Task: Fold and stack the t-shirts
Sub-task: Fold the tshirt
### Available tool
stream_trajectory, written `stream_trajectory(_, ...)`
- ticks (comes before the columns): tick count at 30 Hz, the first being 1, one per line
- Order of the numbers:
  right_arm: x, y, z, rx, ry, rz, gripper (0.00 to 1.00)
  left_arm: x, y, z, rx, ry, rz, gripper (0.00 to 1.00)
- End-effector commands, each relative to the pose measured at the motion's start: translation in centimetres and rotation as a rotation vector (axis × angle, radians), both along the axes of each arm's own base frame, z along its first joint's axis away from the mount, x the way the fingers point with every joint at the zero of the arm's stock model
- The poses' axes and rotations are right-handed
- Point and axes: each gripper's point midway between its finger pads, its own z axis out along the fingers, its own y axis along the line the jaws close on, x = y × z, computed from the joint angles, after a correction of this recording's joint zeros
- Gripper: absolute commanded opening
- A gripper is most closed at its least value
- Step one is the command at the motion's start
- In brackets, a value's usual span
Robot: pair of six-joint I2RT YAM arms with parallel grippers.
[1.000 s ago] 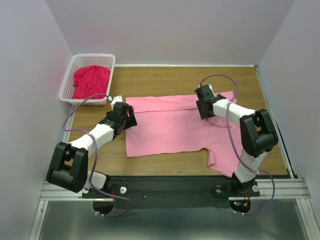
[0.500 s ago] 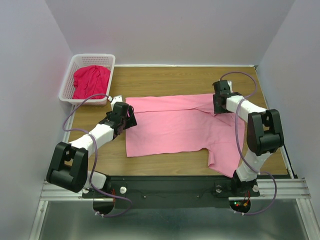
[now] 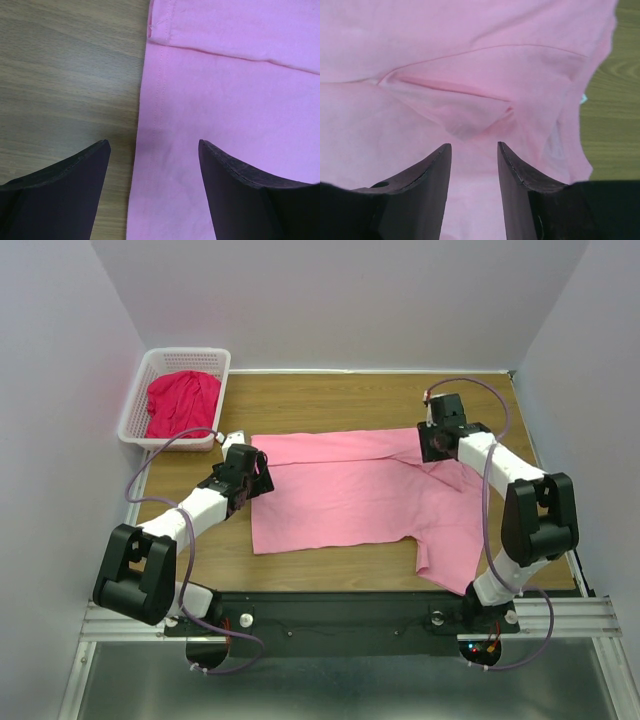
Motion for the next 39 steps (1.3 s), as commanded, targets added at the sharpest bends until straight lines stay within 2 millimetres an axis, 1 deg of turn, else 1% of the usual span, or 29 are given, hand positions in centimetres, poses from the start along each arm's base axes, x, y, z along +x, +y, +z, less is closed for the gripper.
stream_trajectory(1, 0.9, 2.8, -0.7, 0.057, 0.010, 0.132, 0.47, -0.2, 0.1, -0.3, 0.009, -0.002, -0.008, 0.83)
stream_trajectory(2, 1.0, 2.8, -0.9, 0.050, 0.015, 0.142, 0.47, -0.1, 0.0, -0.3, 0.008, -0.003, -0.008, 0.83)
stream_trajectory(3, 1.0, 3.0, -1.6, 0.041, 0.032, 0.150, 0.48, -0.1, 0.0, -0.3, 0.007, -0.003, -0.007, 0.83)
stream_trajectory(6, 1.5, 2.8, -2.0, 0.013, 0.038, 0.167, 0.47, -0.1, 0.0, -0.2, 0.007, -0.003, -0.007, 0.83)
stream_trajectory(7, 1.6, 2.7, -2.4, 0.005, 0.047, 0.169, 0.47, 0.0, 0.0, -0.2, 0.007, -0.006, -0.008, 0.83)
stream_trajectory(9, 2.0, 2.6, -2.4, -0.006, 0.042, 0.168, 0.47, -0.2, 0.0, -0.2, 0.010, -0.002, -0.013, 0.83)
stream_trajectory(10, 2.1, 2.5, -3.0, -0.012, 0.054, 0.171, 0.46, -0.2, 0.1, -0.2, 0.010, -0.005, -0.010, 0.83)
stream_trajectory(12, 2.2, 2.4, -3.3, -0.022, 0.061, 0.168, 0.45, -0.2, 0.1, -0.2, 0.011, -0.005, -0.009, 0.83)
stream_trajectory(13, 2.2, 2.3, -3.6, -0.027, 0.068, 0.165, 0.42, -0.2, 0.1, -0.1, 0.012, -0.006, -0.010, 0.83)
stream_trajectory(16, 2.2, 2.0, -3.8, -0.045, 0.072, 0.156, 0.40, -0.2, 0.1, -0.2, 0.014, -0.004, -0.011, 0.83)
stream_trajectory(23, 2.2, 1.4, -3.9, -0.077, 0.070, 0.140, 0.23, -0.2, 0.0, -0.3, 0.012, -0.001, -0.016, 0.83)
stream_trajectory(25, 2.1, 1.2, -4.2, -0.087, 0.077, 0.135, 0.22, -0.2, 0.0, -0.4, 0.013, 0.002, -0.018, 0.83)
stream_trajectory(27, 2.1, 1.1, -4.3, -0.089, 0.077, 0.132, 0.17, -0.2, 0.0, -0.4, 0.015, 0.002, -0.019, 0.83)
stream_trajectory(28, 2.1, 1.1, -4.3, -0.091, 0.078, 0.132, 0.15, -0.2, 0.1, -0.4, 0.015, 0.002, -0.017, 0.83)
stream_trajectory(29, 2.1, 1.1, -4.3, -0.089, 0.077, 0.134, 0.09, -0.2, 0.0, -0.4, 0.016, 0.002, -0.020, 0.83)
stream_trajectory(31, 2.1, 1.2, -4.1, -0.085, 0.074, 0.135, 0.01, -0.2, 0.0, -0.3, 0.015, 0.001, -0.020, 0.83)
stream_trajectory(34, 1.8, 1.9, -3.6, -0.074, 0.063, 0.146, 0.01, -0.2, 0.0, -0.4, 0.015, 0.004, -0.021, 0.83)
stream_trajectory(35, 1.6, 2.4, -3.2, -0.067, 0.054, 0.150, 0.01, -0.1, -0.1, -0.3, 0.014, 0.003, -0.022, 0.83)
stream_trajectory(39, -0.1, 3.3, -3.4, -0.036, 0.086, 0.131, 0.01, -0.1, -0.1, -0.5, 0.014, 0.008, -0.023, 0.83)
